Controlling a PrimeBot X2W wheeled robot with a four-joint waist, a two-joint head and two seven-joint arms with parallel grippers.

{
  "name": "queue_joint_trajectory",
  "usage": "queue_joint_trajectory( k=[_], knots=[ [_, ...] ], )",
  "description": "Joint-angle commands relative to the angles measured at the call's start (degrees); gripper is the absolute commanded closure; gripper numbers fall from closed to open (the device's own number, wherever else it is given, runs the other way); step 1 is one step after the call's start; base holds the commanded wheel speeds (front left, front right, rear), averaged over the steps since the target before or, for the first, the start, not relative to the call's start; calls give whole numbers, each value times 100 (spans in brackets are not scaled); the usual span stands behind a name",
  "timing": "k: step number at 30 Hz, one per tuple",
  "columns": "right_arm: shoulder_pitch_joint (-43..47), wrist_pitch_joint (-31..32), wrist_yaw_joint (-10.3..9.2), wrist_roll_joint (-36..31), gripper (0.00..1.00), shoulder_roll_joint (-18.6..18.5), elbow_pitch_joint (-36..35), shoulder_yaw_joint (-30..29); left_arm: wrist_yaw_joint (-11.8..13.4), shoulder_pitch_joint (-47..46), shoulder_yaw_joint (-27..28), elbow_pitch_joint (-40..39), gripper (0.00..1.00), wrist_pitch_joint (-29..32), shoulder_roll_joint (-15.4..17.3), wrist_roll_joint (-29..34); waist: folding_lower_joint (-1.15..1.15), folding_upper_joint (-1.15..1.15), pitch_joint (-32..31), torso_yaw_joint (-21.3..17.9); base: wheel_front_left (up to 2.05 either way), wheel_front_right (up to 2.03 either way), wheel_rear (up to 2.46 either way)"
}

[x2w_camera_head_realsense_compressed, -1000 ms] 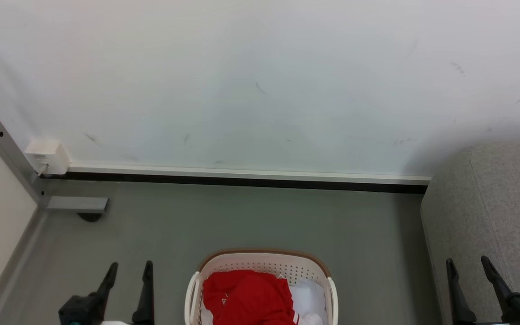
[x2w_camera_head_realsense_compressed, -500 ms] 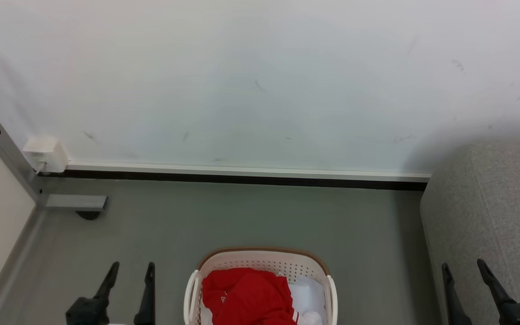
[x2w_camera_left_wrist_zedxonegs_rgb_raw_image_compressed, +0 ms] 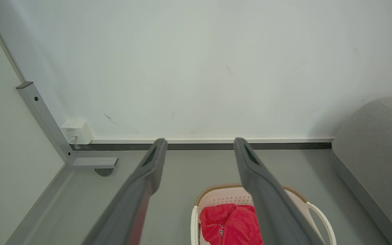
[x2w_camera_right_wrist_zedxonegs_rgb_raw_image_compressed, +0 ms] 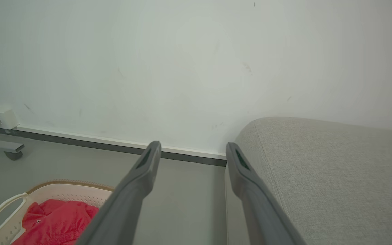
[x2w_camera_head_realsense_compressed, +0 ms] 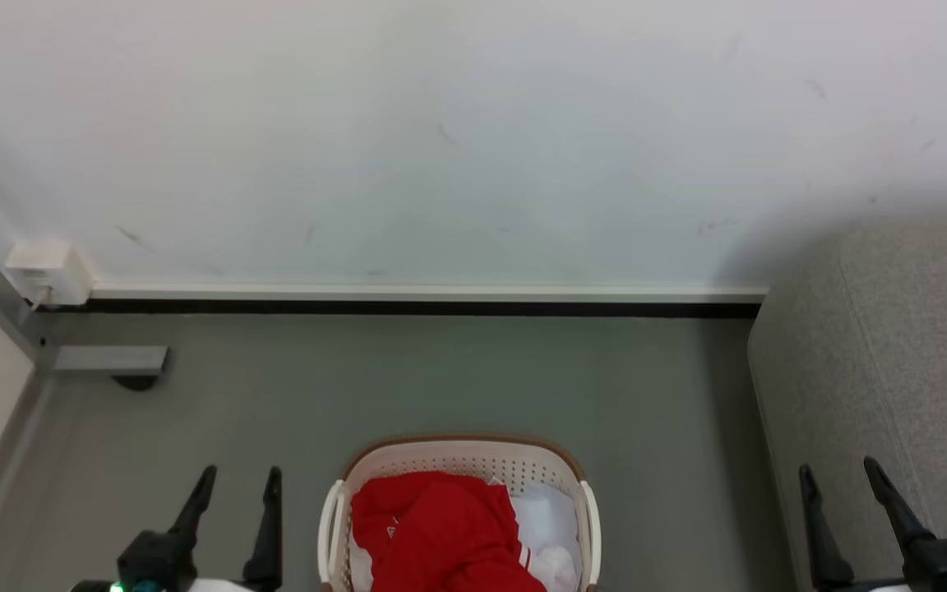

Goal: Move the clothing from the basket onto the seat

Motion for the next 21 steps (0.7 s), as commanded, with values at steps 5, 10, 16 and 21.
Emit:
queue_joint_trajectory(
  k=[5,10,16,21],
  knots=[
    [-246,-12,-12,82,0,14,-174,71,-104,-366,-144,74,0,-4,-8,73,0,0,377,-137,0,0,0],
    [-552,-11,-12,73,0,31,-427,153,-179,-978,-340,336,0,-3,-34,67,0,0,956,-262,0,0,0],
    [-1065,-10,-12,82,0,60,-747,271,-230,-1938,-720,1205,0,-3,-19,314,0,0,1809,-467,0,0,0],
    [-1508,-10,-12,117,0,76,-1029,371,-190,-2816,-999,2101,0,3,23,557,0,0,2520,-633,0,0,0]
  ],
)
